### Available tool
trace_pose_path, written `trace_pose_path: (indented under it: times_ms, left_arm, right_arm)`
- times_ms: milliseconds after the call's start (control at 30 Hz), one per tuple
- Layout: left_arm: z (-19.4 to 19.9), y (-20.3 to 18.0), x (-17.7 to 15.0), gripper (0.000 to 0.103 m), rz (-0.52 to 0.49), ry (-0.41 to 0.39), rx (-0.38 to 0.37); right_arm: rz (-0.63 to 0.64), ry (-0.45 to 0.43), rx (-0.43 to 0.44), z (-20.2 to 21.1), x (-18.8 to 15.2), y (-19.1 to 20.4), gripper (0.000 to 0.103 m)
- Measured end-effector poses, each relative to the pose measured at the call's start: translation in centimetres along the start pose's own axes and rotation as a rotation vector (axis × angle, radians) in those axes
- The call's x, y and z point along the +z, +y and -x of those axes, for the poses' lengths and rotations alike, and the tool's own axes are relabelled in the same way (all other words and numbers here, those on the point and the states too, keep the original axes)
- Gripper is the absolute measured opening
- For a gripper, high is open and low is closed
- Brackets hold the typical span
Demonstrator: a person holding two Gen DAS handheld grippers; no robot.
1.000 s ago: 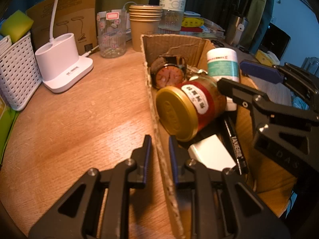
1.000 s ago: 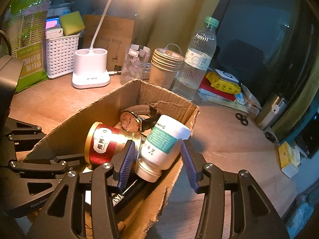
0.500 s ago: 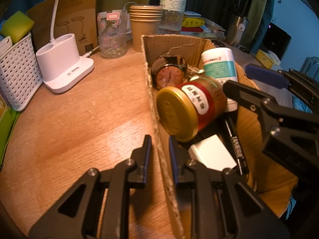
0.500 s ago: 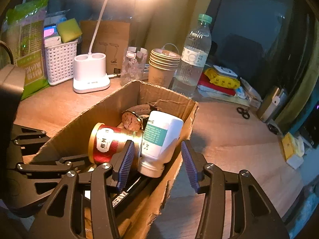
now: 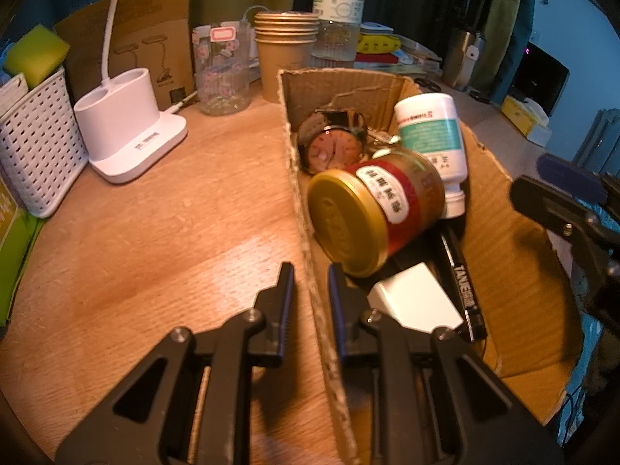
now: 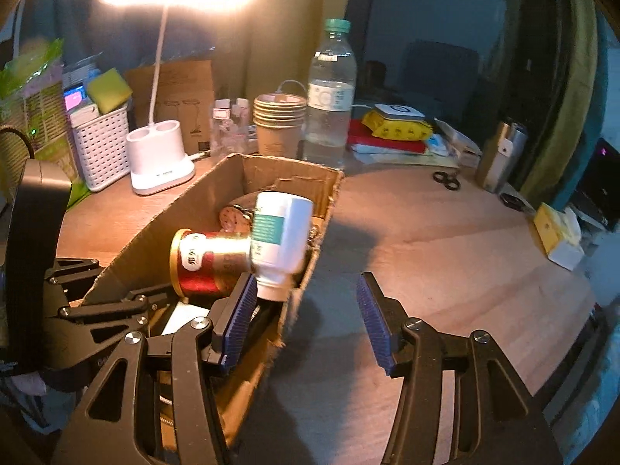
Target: Organize rigid objects
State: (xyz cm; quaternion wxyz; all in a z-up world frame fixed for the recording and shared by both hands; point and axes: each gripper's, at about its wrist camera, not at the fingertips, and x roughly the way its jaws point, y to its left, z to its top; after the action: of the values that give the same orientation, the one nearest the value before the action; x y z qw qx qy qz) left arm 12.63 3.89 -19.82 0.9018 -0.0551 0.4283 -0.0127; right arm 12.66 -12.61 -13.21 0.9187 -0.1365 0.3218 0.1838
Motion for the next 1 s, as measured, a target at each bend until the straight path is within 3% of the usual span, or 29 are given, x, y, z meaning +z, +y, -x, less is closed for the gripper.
trace_pose_path:
  times_ms: [67, 433, 500, 533, 567, 1000]
  left_arm:
    - [0.1, 0.0, -0.1, 0.02, -0.001, -0.002, 0.009]
    - [1.5, -0.8, 0.0, 0.024, -0.02, -0.057, 0.053]
    - [2.0, -0.8, 0.2, 0.032, -0.016, -0.075, 0.066]
    - [2.3, -0.7, 0.3, 0.048, -0.011, -0.081, 0.068]
    - [2.7, -0.6, 0.4, 0.057, 0.001, -0.089, 0.064]
    - [9.1, -3.3, 1.4, 0.058, -0.053, -0.245, 0.064]
  right_arm:
    - [-0.021, -0.001, -0.011, 0.3, -0.3, -0.4, 0.066]
    - [-0.076, -0.044, -0.048, 3.4, -0.3, -2.6, 0.067]
    - [-0.087, -0.057, -0.052, 4.0, -0.2, -3.1, 0.067]
    - [-0.092, -0.063, -0.054, 4.3, -0.2, -3.3, 0.067]
    - [-0.097, -0.07, -0.056, 4.7, -0.2, -3.5, 0.068]
    - [-0.127, -0.146, -0.07, 8.2, 0.1, -4.7, 0.068]
